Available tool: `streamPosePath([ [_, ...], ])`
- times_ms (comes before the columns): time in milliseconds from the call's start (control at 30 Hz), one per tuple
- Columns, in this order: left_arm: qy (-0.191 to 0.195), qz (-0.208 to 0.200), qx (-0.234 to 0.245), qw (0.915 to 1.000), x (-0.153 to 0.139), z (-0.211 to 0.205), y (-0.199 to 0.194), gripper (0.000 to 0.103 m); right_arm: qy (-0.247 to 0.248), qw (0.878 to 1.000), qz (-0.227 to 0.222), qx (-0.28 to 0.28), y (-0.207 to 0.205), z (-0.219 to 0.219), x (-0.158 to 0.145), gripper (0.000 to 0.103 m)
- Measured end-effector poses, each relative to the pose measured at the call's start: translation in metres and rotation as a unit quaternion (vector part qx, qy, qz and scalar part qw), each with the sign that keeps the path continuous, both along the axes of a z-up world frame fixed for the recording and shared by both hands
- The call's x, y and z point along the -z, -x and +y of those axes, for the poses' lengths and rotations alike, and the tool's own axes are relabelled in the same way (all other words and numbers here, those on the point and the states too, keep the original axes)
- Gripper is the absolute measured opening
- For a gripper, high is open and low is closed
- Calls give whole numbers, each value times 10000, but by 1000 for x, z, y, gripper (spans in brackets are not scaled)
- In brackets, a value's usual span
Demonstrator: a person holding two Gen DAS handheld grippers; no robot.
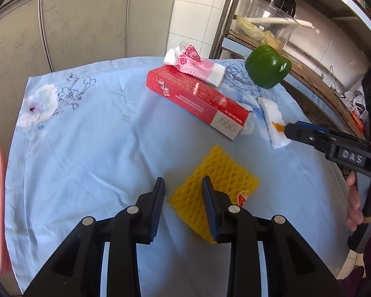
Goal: Collect trash
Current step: 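Grasp the yellow mesh sponge with left while right grasps the white foam block, then carry the yellow sponge and white foam block over the pink bin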
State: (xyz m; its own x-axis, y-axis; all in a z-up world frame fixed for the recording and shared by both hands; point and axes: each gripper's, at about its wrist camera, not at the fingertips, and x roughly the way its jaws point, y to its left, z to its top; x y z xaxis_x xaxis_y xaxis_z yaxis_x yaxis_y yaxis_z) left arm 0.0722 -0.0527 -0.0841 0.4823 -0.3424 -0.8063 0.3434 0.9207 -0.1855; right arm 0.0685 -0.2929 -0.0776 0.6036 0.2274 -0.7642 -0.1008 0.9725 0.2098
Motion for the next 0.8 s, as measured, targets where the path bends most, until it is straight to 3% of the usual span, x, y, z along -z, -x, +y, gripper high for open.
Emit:
streamPosePath([
  [67, -13, -39, 24, 10000, 0, -2, 7, 29, -27, 10000, 22, 15, -1, 0, 1, 43],
  [200, 36, -109, 111, 9999, -4, -4, 23, 8, -42, 9999, 86, 49, -1, -1, 5, 43],
  [367, 82, -371, 68, 9993, -15, -4, 44, 7, -114, 9997, 147, 131, -2, -6, 7, 43],
  [533, 234, -664, -281, 9971, -31, 7, 59, 7, -114, 9996, 155, 184, -11, -1, 9, 43],
  [800, 428, -778, -647, 9940, -42, 23, 72, 7, 173, 9992, 116, 346, -26, 8, 15, 43],
])
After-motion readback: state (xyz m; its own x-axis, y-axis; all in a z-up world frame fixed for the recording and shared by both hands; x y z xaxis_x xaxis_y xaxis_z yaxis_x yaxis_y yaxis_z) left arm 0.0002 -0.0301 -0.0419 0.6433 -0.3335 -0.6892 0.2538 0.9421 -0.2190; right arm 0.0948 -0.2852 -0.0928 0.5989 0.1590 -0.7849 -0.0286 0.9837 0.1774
